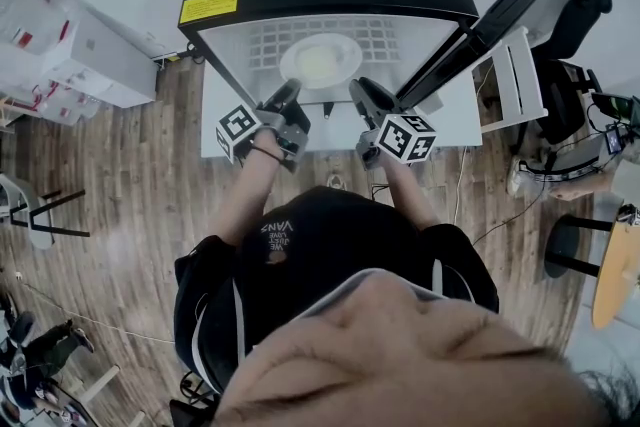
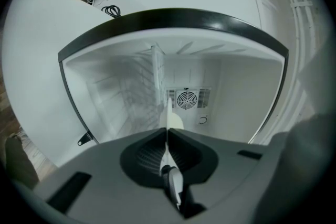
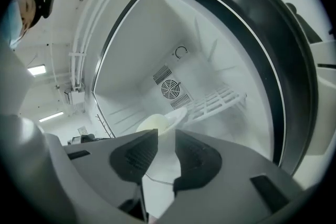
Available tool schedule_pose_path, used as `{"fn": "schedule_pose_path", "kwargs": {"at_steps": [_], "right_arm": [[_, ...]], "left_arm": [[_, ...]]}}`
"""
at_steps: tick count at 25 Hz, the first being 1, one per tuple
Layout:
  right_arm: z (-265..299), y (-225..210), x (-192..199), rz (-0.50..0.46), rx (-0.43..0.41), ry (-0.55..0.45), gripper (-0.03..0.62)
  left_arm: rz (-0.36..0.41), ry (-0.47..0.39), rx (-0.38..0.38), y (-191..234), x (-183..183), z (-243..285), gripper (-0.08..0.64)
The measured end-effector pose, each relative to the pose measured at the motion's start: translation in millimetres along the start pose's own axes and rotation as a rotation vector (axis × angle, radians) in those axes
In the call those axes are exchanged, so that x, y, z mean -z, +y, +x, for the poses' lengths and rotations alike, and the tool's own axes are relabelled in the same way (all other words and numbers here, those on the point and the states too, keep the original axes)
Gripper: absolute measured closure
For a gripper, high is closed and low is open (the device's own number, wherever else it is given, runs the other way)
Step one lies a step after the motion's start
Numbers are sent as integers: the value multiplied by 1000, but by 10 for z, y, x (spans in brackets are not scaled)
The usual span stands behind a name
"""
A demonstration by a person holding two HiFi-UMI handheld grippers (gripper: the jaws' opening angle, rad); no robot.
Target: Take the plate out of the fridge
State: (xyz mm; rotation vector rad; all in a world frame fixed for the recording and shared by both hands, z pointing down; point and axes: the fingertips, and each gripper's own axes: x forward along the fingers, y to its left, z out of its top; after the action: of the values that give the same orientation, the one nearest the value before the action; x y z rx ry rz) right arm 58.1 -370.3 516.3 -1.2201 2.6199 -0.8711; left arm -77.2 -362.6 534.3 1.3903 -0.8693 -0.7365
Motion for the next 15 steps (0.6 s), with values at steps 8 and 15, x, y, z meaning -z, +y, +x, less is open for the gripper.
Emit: {"fn": "schedule_pose_path", "kwargs": {"at_steps": [8, 15], "right_arm": [[25, -7, 4, 299, -95, -54, 488], [62, 3, 29, 404, -99, -58, 462]], "left_arm": [[36, 15, 3, 4, 14, -13, 532], [48, 36, 6, -40, 61, -89, 532]]}}
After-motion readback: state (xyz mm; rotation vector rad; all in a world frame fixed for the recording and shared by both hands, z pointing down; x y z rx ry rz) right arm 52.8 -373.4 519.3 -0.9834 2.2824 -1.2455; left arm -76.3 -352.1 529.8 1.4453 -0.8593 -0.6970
